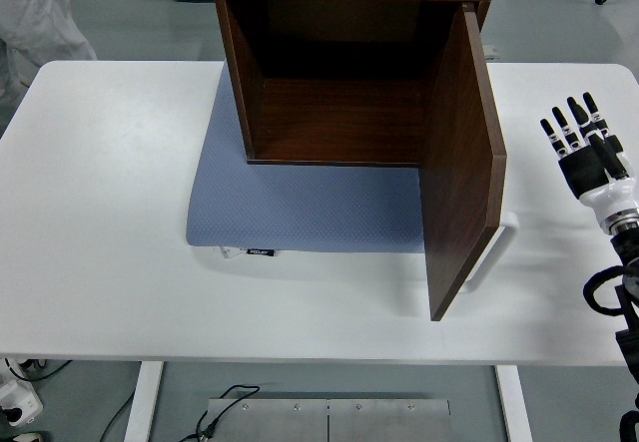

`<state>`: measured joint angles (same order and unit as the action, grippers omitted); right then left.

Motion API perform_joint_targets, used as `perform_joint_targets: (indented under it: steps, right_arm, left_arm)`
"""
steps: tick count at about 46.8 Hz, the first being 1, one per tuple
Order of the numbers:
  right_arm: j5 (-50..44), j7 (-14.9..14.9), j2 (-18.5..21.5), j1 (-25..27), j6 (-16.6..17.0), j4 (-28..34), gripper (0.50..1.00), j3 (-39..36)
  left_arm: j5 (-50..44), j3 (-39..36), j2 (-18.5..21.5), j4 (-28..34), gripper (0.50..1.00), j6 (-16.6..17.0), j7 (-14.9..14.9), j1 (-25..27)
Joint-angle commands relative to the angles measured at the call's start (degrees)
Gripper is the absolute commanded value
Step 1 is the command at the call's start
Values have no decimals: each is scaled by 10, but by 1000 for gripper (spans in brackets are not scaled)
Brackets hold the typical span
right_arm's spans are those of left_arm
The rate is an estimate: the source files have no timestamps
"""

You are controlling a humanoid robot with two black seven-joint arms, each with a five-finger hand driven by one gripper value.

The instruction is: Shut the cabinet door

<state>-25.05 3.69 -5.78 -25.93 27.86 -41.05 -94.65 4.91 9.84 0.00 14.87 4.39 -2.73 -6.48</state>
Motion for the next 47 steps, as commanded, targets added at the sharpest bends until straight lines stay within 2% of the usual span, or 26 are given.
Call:
perform_joint_targets:
  steps: [1,47]
  right_arm:
    - [0,0,0,0,0,0,1000,0]
    - [0,-2,-16,-1,1,-1,1000,2]
  left_arm:
    - [0,1,0,0,1000,0,0,0]
    - [-1,2,0,-1,1000,4,1,-3]
